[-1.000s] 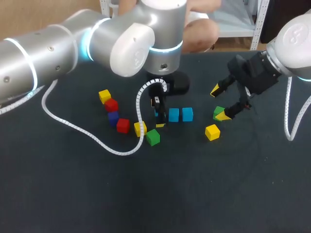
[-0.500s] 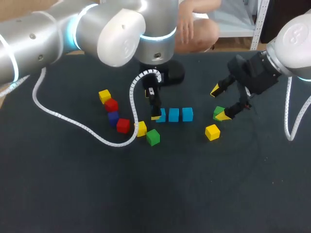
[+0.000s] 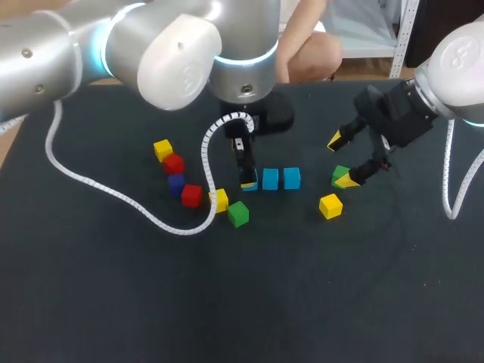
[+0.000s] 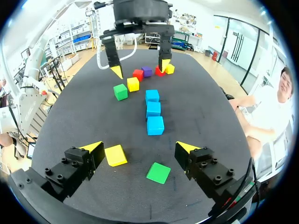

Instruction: Place the blue cubes, place green cubes on the blue cubes, place the yellow cubes on the green cubes, then place the red cubes on the yellow cubes, and place purple cube on the red cubes.

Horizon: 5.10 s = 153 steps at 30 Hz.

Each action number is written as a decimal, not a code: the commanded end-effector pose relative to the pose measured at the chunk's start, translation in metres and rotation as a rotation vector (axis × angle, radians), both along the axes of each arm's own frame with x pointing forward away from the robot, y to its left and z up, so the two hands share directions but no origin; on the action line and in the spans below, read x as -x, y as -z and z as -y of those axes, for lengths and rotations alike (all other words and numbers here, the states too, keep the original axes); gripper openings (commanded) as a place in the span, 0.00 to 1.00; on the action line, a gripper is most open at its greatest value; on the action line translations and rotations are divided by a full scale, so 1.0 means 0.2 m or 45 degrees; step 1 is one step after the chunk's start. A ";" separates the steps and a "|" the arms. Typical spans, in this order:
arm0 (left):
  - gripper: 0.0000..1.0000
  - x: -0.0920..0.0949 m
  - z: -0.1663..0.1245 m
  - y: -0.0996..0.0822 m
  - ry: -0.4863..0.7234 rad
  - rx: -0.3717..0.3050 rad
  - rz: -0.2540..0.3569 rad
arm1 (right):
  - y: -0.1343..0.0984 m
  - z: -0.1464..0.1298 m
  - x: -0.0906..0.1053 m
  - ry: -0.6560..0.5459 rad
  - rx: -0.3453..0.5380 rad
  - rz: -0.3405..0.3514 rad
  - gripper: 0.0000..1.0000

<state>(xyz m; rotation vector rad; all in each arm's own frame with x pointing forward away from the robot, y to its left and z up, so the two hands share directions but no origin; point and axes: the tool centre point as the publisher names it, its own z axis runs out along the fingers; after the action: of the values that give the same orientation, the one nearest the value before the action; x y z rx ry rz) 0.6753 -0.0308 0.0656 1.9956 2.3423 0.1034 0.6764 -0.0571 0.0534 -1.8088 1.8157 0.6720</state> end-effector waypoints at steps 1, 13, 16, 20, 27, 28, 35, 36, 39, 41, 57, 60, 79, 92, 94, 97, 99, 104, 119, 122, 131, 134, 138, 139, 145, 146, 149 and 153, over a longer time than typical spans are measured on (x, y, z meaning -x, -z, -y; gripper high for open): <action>1.00 0.08 -0.02 -0.03 0.012 0.005 0.026 | 0.00 0.00 0.00 0.000 -0.002 0.001 1.00; 1.00 0.17 -0.04 -0.13 0.013 0.129 0.112 | 0.00 0.00 0.00 0.000 -0.002 0.001 1.00; 1.00 0.18 -0.05 -0.14 0.030 0.163 0.127 | 0.00 0.00 0.00 0.000 -0.002 0.001 1.00; 1.00 0.21 -0.05 -0.14 0.053 0.222 0.132 | 0.00 0.00 0.00 0.000 -0.002 0.001 1.00; 1.00 0.27 -0.08 -0.16 0.035 0.329 0.188 | 0.00 0.00 0.00 0.000 -0.002 0.001 1.00; 1.00 0.28 -0.08 -0.16 0.035 0.332 0.189 | 0.00 0.00 0.00 0.000 -0.002 0.001 1.00; 1.00 0.30 -0.07 -0.17 0.063 0.399 0.225 | 0.00 0.00 0.00 0.000 -0.002 0.001 1.00; 1.00 0.31 -0.07 -0.17 0.066 0.402 0.225 | 0.00 0.00 0.00 0.000 -0.002 0.001 1.00; 1.00 0.31 -0.07 -0.18 0.076 0.413 0.222 | 0.00 0.00 0.00 0.000 -0.002 0.001 1.00; 1.00 0.32 -0.07 -0.18 0.083 0.413 0.214 | 0.00 0.00 0.00 0.000 -0.002 0.001 1.00; 1.00 0.35 -0.11 -0.16 0.109 0.453 0.153 | 0.00 0.00 0.00 0.000 -0.002 0.001 1.00; 1.00 0.36 -0.09 -0.16 0.149 0.450 0.147 | 0.00 0.00 0.00 0.000 -0.002 0.001 1.00; 1.00 0.36 -0.09 -0.16 0.149 0.450 0.147 | 0.00 0.00 0.00 0.000 -0.002 0.001 1.00; 1.00 0.32 -0.24 -0.19 0.218 0.525 0.139 | 0.00 0.00 0.00 0.000 -0.002 0.001 1.00; 1.00 0.30 -0.28 -0.18 0.176 0.489 0.148 | 0.00 0.00 0.00 0.000 -0.002 0.001 1.00; 1.00 0.28 -0.32 -0.18 0.110 0.458 0.192 | 0.00 0.00 0.00 0.000 -0.002 0.001 1.00; 1.00 0.27 -0.32 -0.17 0.094 0.478 0.210 | 0.00 0.00 0.00 0.000 -0.002 0.001 1.00; 1.00 0.25 -0.30 -0.16 0.073 0.462 0.208 | 0.00 0.00 0.00 0.000 -0.002 0.001 1.00; 1.00 0.23 -0.27 -0.17 0.106 0.407 0.190 | 0.00 0.00 0.00 0.000 -0.002 0.001 1.00; 1.00 0.23 -0.27 -0.17 0.106 0.407 0.190 | 0.00 0.00 0.00 0.000 -0.002 0.001 1.00; 1.00 0.23 -0.27 -0.17 0.106 0.407 0.190 | -0.02 -0.03 -0.02 -0.011 0.079 0.025 1.00; 1.00 0.23 -0.27 -0.17 0.106 0.407 0.190 | -0.03 -0.03 -0.04 -0.008 0.137 0.039 1.00; 1.00 0.23 -0.27 -0.17 0.106 0.407 0.190 | -0.06 -0.01 -0.09 0.004 0.178 0.048 1.00; 1.00 0.23 -0.27 -0.17 0.106 0.407 0.190 | -0.06 0.00 -0.10 0.012 0.191 0.050 1.00; 1.00 0.23 -0.27 -0.17 0.106 0.407 0.190 | -0.04 0.07 -0.14 0.066 0.263 0.005 1.00; 1.00 0.23 -0.27 -0.17 0.106 0.407 0.190 | -0.03 0.08 -0.14 0.071 0.285 0.002 1.00; 1.00 0.23 -0.27 -0.17 0.106 0.407 0.190 | 0.00 0.11 -0.16 0.108 0.377 -0.026 1.00; 1.00 0.23 -0.27 -0.17 0.106 0.407 0.190 | 0.01 0.14 -0.15 0.159 0.472 -0.031 1.00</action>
<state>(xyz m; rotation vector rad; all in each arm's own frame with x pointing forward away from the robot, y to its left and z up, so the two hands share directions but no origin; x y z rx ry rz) 0.6281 0.0239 0.0987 1.8525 2.0315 -0.1144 0.7090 -0.0888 0.0498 -1.8805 2.1196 0.3897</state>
